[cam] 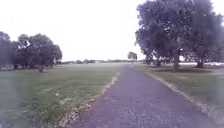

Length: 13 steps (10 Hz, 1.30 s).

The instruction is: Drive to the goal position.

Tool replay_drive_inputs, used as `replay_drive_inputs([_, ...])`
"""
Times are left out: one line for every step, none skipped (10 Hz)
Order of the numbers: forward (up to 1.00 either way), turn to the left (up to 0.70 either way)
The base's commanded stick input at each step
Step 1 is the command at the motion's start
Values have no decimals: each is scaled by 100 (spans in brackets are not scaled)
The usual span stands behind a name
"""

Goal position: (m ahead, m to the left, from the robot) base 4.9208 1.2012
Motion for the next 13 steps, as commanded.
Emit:
replay_drive_inputs([0,-45])
replay_drive_inputs([0,-45])
replay_drive_inputs([19,-36])
replay_drive_inputs([39,-26])
replay_drive_inputs([45,0])
replay_drive_inputs([45,0])
replay_drive_inputs([45,0])
replay_drive_inputs([45,0])
replay_drive_inputs([45,0])
replay_drive_inputs([45,0])
replay_drive_inputs([45,0])
replay_drive_inputs([45,0])
replay_drive_inputs([45,0])
